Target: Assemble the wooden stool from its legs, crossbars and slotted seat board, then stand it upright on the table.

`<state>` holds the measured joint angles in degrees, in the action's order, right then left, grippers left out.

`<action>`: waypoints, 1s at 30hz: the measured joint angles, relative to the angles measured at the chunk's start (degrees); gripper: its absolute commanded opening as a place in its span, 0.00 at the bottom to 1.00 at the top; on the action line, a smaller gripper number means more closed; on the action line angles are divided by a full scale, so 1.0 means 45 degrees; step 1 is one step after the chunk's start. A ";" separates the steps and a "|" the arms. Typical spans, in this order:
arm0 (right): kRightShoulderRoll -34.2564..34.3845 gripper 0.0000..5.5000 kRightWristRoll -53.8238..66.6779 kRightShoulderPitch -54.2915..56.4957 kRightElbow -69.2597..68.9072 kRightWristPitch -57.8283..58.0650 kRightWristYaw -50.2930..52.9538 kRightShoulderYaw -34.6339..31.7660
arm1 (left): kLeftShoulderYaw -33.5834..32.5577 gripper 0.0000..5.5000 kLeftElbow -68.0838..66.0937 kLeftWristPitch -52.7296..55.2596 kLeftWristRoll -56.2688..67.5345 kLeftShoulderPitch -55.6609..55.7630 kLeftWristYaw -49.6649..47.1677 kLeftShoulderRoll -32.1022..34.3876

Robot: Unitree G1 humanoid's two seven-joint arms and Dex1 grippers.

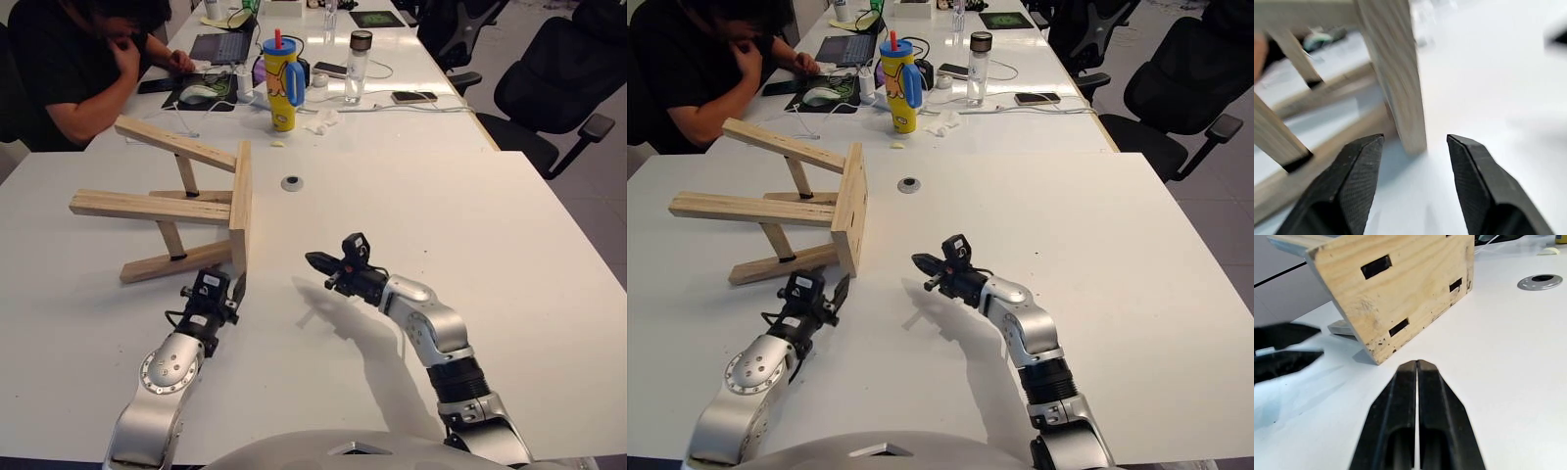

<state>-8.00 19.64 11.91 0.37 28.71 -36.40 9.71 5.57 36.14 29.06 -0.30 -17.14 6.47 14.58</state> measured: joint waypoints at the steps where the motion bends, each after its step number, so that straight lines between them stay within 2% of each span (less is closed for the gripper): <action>1: -0.0007 0.00 0.0000 0.0033 0.0050 0.0044 -0.0014 0.0002 | -0.0038 0.55 -0.0007 -0.0010 0.0059 0.0155 -0.0150 -0.0259; 6: -0.0046 0.00 -0.0003 0.0356 0.0408 0.0251 -0.0155 -0.0009 | -0.0159 0.69 -0.0653 0.0043 0.0220 0.1185 -0.0511 -0.1163; 12: 0.0056 0.00 -0.0027 0.0688 0.0691 0.0261 -0.0261 0.0080 | -0.0463 0.69 -0.2010 0.0334 0.0440 0.2526 -0.0682 -0.1731; 25: 0.0558 0.00 -0.0162 0.0714 0.0986 -0.0046 0.0070 0.0152 | -0.1235 0.35 -0.2790 0.1887 0.1448 0.3706 -0.0513 -0.2175; 30: 0.0786 0.00 -0.0246 0.0711 0.1001 -0.0182 0.0370 0.0159 | -0.1533 0.27 -0.2654 0.2461 0.1413 0.3873 -0.0718 -0.2050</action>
<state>-4.46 18.54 15.11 4.88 27.89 -34.73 10.43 -1.32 24.20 40.13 6.05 0.29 3.24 5.36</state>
